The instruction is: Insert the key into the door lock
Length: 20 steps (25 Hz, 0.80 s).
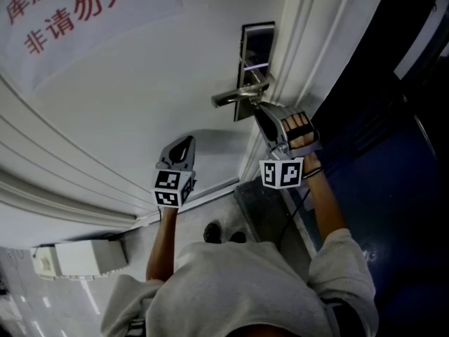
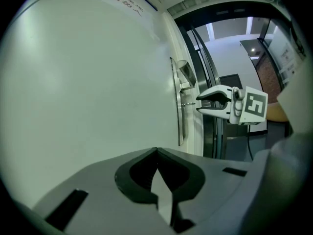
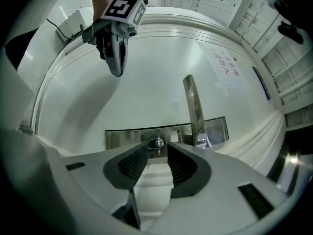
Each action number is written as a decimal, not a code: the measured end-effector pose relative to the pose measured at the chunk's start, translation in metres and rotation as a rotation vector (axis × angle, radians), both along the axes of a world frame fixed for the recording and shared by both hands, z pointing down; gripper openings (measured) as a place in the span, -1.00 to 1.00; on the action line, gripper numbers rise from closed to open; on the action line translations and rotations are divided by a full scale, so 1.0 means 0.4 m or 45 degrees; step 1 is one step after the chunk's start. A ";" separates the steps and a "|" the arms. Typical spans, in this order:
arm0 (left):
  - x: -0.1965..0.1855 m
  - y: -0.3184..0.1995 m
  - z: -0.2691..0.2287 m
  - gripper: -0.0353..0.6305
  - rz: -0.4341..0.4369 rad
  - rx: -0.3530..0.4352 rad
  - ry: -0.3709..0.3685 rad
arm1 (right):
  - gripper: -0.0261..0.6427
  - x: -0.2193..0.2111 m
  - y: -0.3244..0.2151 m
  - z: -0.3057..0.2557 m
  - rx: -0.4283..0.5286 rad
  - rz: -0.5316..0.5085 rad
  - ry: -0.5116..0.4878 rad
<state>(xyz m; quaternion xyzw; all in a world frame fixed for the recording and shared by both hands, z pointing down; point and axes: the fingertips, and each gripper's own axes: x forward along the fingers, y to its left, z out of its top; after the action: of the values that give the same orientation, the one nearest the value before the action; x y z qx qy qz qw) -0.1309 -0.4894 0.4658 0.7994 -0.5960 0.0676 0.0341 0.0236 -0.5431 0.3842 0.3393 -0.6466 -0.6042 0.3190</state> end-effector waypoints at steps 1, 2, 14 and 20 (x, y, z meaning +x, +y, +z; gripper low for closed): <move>0.004 0.000 0.002 -0.84 0.006 -0.001 -0.001 | -0.50 0.008 0.008 -0.002 0.003 0.002 -0.010; 0.008 -0.001 0.003 -0.84 0.011 -0.003 0.000 | -0.50 0.015 0.014 -0.003 0.004 0.005 -0.014; 0.060 -0.005 0.004 -0.84 0.075 -0.004 -0.002 | -0.85 0.063 0.045 0.033 -0.016 0.043 -0.023; 0.083 -0.014 0.007 -0.84 0.106 -0.007 -0.001 | -0.85 0.098 0.053 0.028 -0.194 0.093 -0.269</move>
<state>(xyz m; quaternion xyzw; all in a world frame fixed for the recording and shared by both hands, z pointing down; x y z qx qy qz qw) -0.0977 -0.4948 0.4685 0.8234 -0.5620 0.0709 0.0332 0.0628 -0.5217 0.3956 0.3991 -0.7078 -0.5022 0.2959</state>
